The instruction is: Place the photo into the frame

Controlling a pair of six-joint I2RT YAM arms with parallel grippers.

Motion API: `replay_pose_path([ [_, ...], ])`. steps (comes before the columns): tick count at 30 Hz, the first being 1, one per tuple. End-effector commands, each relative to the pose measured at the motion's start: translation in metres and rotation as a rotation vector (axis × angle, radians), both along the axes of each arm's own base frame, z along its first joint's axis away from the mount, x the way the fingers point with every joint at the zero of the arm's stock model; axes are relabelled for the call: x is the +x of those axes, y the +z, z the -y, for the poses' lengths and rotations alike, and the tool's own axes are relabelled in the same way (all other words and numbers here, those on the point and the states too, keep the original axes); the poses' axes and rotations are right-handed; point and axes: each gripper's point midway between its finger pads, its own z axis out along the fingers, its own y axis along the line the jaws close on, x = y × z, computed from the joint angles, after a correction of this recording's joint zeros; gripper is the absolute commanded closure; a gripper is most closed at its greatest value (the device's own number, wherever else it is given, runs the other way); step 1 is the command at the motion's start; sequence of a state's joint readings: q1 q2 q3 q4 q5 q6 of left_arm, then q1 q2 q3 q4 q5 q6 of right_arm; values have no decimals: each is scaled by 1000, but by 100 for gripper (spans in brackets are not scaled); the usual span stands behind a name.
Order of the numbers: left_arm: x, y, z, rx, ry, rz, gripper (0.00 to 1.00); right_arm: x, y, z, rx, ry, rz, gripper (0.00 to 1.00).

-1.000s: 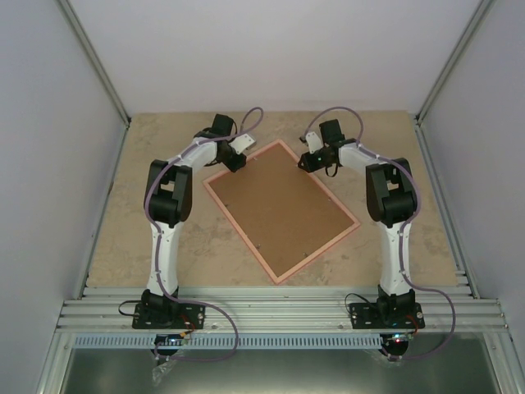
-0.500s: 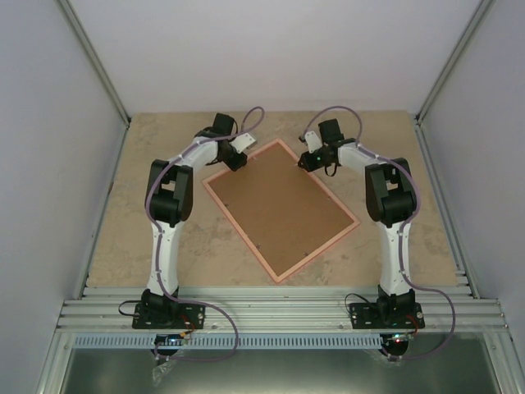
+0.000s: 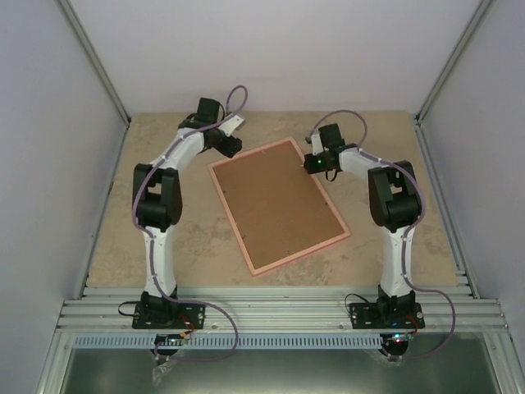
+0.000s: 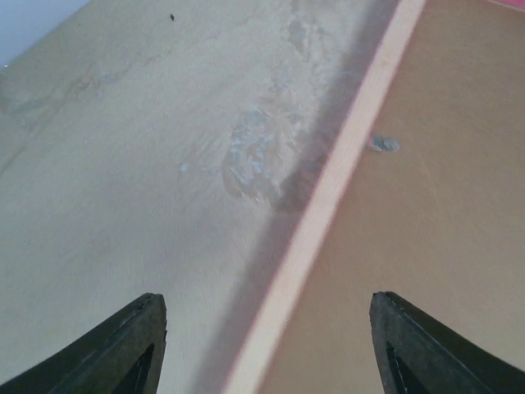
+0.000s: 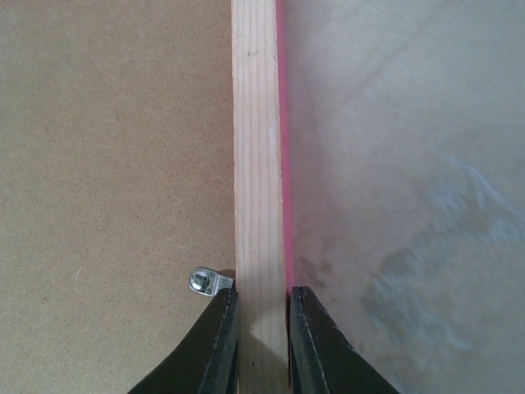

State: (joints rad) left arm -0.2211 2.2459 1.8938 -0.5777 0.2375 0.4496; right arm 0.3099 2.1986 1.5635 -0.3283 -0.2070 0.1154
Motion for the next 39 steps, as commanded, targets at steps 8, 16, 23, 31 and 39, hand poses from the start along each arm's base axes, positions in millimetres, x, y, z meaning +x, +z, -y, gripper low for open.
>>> replay_pose_path([
  [8,-196,18,34,-68,-305,-98,32,-49,11,17,41,-227,-100,94],
  [16,-352,-16,60,3,-559,-176,32,-74,44,30,107,-156,-46,54],
  [23,-408,-38,63,71,-679,-181,33,-86,75,32,173,-30,11,34],
  [31,-424,-70,53,232,-777,-124,34,-91,88,41,260,75,22,21],
  [39,-369,-64,44,278,-564,-2,63,-91,85,44,249,90,24,21],
])
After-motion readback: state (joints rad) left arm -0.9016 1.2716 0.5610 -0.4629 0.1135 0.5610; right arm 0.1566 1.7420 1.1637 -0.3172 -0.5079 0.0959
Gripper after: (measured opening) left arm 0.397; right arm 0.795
